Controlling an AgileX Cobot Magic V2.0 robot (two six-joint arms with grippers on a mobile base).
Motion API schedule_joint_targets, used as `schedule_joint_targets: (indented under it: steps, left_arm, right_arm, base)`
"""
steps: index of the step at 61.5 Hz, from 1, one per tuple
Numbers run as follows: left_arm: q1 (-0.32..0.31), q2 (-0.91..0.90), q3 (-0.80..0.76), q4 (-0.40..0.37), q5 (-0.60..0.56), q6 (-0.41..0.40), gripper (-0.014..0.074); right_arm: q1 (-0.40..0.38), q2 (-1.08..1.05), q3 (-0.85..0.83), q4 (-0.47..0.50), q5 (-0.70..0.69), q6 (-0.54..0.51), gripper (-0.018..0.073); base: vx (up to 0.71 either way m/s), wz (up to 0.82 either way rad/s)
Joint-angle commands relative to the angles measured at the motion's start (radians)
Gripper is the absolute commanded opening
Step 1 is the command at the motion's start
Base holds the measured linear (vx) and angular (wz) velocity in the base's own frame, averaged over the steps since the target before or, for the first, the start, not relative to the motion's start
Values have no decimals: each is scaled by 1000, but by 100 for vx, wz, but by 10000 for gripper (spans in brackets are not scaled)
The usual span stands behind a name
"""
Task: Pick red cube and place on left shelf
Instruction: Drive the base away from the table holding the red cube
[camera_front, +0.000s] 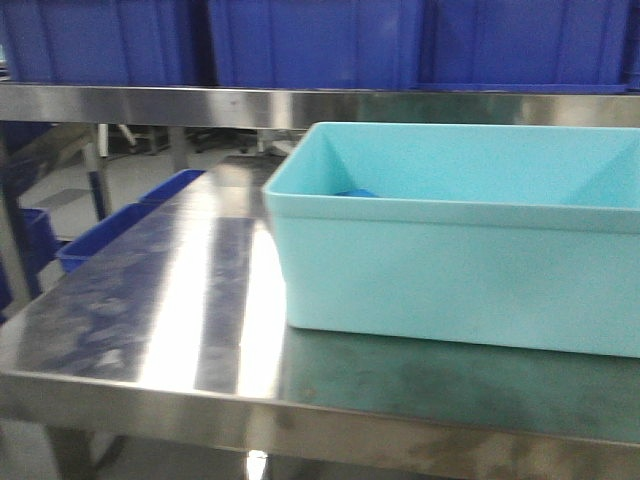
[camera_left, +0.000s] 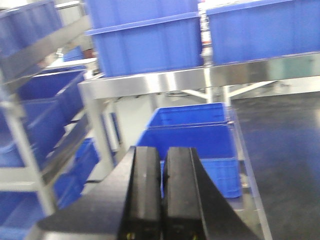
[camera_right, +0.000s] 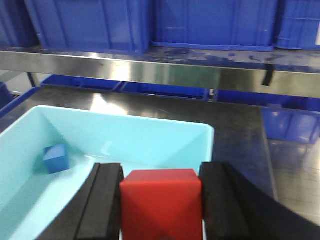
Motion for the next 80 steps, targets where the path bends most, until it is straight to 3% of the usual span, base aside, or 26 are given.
schedule_joint_targets:
  steps: [1,80]
  left_arm:
    - [-5,7,22,-5,-91,1,106]
    - [-5,7,22,-5,-91,1,106]
  right_arm:
    - [-7,1,-29,-14,-83,-5,59]
    - [-7,1,-29,-14,-83,-5,59]
  base:
    - [-6,37]
    - [-14,46]
